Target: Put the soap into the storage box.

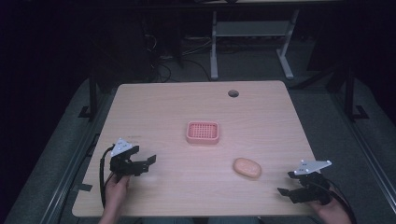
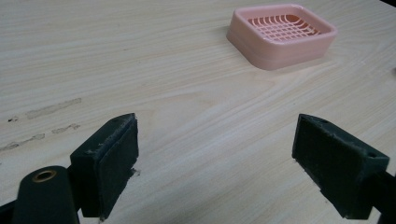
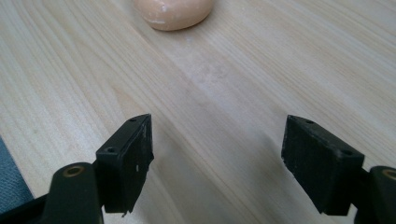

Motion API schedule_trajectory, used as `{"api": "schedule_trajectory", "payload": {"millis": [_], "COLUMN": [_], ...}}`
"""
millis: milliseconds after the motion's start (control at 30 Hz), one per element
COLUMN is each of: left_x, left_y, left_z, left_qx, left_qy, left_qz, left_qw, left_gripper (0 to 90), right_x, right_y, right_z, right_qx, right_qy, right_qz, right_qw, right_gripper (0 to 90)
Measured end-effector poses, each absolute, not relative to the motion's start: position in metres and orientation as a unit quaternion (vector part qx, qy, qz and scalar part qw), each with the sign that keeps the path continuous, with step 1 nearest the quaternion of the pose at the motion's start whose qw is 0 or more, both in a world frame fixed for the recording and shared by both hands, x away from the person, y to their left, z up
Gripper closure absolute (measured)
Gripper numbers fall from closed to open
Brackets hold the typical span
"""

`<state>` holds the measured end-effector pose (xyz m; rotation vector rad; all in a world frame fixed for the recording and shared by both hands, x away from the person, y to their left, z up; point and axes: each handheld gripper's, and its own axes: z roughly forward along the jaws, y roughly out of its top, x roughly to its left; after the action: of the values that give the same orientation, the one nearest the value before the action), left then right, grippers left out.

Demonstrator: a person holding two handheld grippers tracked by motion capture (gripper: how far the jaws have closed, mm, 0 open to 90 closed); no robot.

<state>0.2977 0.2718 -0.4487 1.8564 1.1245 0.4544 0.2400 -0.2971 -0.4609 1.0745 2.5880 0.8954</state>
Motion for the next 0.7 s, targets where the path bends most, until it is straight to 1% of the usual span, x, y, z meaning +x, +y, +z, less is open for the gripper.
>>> {"api": "schedule_trajectory", "payload": {"millis": [400, 700], "left_x": [0.298, 0.297], "left_y": [0.272, 0.274], "left_z": [-0.448, -0.447], "left_qx": [0.750, 0.749], "left_qy": [0.452, 0.453], "left_qz": [0.185, 0.184], "left_qw": [0.446, 0.447], "left_gripper": [14.3, 14.2], "right_x": [0.244, 0.249], "right_y": [-0.282, -0.275], "right_z": [-0.463, -0.459], "right_qx": [0.355, 0.348], "right_qy": [0.884, 0.889], "right_qz": [0.292, 0.287], "right_qw": [0.083, 0.081], "right_gripper": [23.5, 23.3]}}
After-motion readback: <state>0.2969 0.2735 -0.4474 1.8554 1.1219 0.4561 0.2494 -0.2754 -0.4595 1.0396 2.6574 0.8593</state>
